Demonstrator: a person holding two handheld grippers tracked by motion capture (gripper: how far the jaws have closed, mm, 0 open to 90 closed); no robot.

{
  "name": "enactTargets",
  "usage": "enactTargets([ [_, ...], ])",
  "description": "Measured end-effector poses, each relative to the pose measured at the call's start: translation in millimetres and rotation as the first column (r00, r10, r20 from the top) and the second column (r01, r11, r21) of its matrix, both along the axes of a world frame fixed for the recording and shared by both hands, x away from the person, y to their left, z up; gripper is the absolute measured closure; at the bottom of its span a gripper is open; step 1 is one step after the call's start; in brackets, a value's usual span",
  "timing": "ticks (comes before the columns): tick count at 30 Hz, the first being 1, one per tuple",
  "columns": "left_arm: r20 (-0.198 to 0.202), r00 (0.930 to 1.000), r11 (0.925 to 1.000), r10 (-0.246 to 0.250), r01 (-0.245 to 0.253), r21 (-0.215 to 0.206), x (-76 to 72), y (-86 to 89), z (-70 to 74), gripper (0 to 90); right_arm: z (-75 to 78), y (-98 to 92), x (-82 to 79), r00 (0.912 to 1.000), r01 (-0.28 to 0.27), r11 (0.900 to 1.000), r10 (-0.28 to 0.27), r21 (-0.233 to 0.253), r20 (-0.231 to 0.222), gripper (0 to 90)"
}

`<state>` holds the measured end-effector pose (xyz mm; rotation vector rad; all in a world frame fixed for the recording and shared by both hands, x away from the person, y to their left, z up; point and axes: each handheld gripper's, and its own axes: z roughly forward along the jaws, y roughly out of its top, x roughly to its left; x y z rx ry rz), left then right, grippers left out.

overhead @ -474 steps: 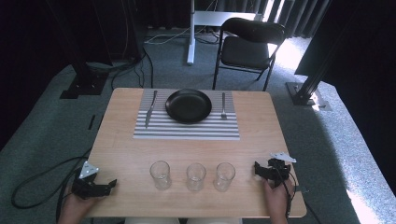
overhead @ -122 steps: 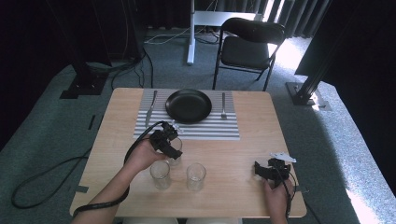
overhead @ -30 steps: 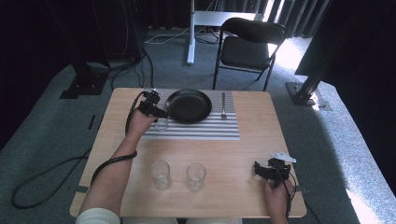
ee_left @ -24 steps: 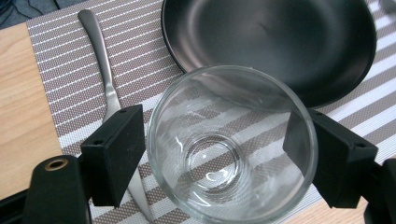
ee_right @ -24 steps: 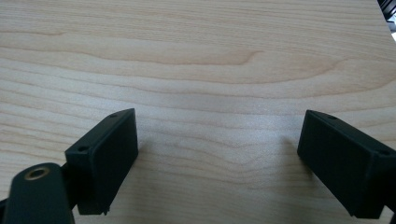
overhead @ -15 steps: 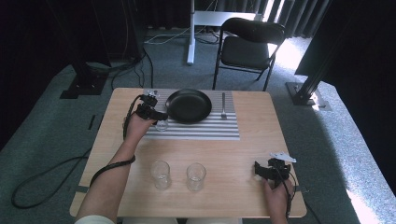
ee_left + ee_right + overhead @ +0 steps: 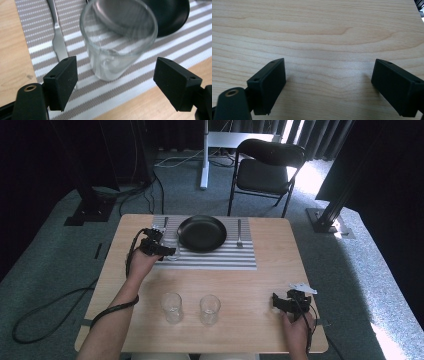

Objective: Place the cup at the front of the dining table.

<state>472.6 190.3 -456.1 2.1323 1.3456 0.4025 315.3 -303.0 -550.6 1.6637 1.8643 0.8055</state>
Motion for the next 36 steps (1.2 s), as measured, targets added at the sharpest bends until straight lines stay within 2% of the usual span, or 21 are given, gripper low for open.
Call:
enactTargets([
  [4, -0.006, 1.0, 0.9998, 0.0, 0.0, -0.021, -7.4, 3.7, -2.4, 20.3, 0.0, 0.0, 0.0, 1.0, 0.0, 1.0, 0.0, 0.0, 0.0, 11.7],
  [7, 0.0, 1.0, 0.9998, -0.002, 0.002, -0.019, -12.3, 6.4, -2.2, 20.3, 0.0, 0.0, 0.0, 1.0, 0.0, 1.0, 0.0, 0.0, 0.0, 11.7],
  [14, -0.009, 0.9999, 0.9983, 0.008, -0.009, -0.057, -23.9, 14.4, -5.3, 20.3, 0.0, 0.0, 0.0, 1.0, 0.0, 1.0, 0.0, 0.0, 0.0, 11.6],
  [17, -0.013, 0.9998, 0.9992, 0.011, -0.012, -0.038, -29.7, 18.8, -9.0, 20.3, 0.0, 0.0, 0.0, 1.0, 0.0, 1.0, 0.0, 0.0, 0.0, 11.7],
  [20, -0.013, 0.9996, 0.9984, 0.027, -0.027, -0.05, -36.8, 25.2, -12.3, 20.3, 0.0, 0.0, 0.0, 1.0, 0.0, 1.0, 0.0, 0.0, 0.0, 11.6],
  [23, 0.011, 0.9992, 0.9985, 0.04, -0.039, -0.038, -44.4, 30.7, -17.2, 20.3, 0.0, 0.0, 0.0, 1.0, 0.0, 1.0, 0.0, 0.0, 0.0, 11.7],
  [27, 0.016, 0.9983, 0.9982, 0.056, -0.056, -0.023, -52.5, 38.0, -25.6, 20.3, 0.0, 0.0, 0.0, 1.0, 0.0, 1.0, 0.0, 0.0, 0.0, 11.6],
  [31, 0.011, 0.9974, 0.9964, 0.072, -0.071, -0.046, -59.1, 47.4, -27.5, 20.3, 0.0, 0.0, 0.0, 1.0, 0.0, 1.0, 0.0, 0.0, 0.0, 11.7],
  [36, 0.022, 0.9965, 0.996, 0.08, -0.079, -0.041, -67.5, 54.0, -27.5, 20.3, 0.0, 0.0, 0.0, 1.0, 0.0, 1.0, 0.0, 0.0, 0.0, 11.7],
])
